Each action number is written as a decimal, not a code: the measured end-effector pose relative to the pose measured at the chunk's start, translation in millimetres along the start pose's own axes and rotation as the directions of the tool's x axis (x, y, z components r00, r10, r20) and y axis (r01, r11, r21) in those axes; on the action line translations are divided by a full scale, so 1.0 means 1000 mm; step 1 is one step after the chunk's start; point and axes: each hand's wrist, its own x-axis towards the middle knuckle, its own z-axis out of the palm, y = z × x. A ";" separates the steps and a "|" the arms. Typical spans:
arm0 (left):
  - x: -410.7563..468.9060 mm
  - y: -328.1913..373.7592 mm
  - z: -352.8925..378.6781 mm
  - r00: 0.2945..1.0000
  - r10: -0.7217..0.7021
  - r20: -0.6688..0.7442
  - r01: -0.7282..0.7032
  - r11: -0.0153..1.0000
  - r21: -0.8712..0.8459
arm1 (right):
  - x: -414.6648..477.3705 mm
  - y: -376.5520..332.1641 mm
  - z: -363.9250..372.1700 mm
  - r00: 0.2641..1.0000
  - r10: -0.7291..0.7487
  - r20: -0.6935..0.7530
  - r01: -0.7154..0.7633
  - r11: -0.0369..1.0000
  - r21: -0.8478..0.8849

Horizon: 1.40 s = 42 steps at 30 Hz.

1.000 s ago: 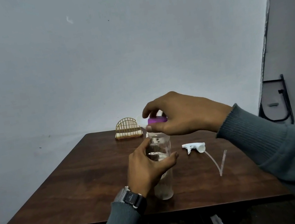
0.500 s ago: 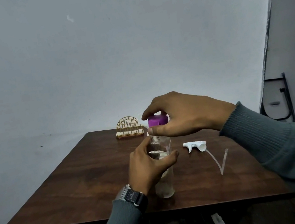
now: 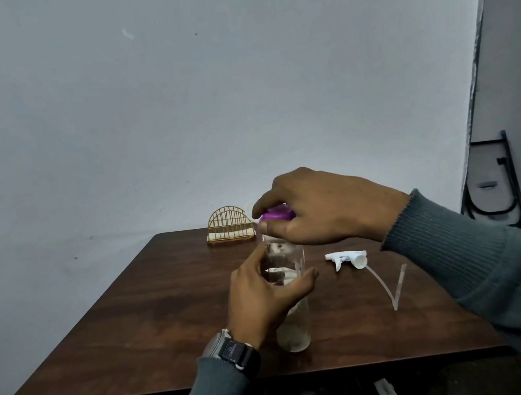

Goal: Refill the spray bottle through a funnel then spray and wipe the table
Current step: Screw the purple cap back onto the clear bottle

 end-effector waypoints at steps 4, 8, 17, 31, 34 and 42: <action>-0.002 0.005 0.004 0.999 0.040 0.031 -0.040 0.999 0.007 | 0.004 0.002 0.010 0.987 0.072 -0.145 -0.081 0.995 -0.057; 0.001 0.003 0.000 0.999 0.029 0.038 -0.029 0.999 -0.015 | 0.007 -0.001 0.014 0.991 0.050 -0.125 -0.062 0.994 -0.094; 0.006 -0.006 -0.024 0.984 -0.005 0.177 0.042 0.978 -0.205 | 0.006 0.002 0.011 0.998 0.057 -0.029 -0.056 0.998 0.036; -0.003 -0.005 -0.018 0.989 -0.018 0.147 0.054 0.968 -0.246 | 0.004 -0.003 0.017 0.996 0.053 0.070 -0.050 0.998 -0.038; -0.008 0.000 -0.014 0.994 -0.022 0.106 0.046 0.971 -0.235 | -0.001 -0.004 0.028 0.998 0.051 0.038 -0.045 0.989 -0.144; -0.023 0.001 -0.001 0.995 0.036 -0.090 -0.048 0.990 -0.136 | -0.003 -0.012 0.042 0.991 0.019 -0.135 -0.054 0.964 -0.261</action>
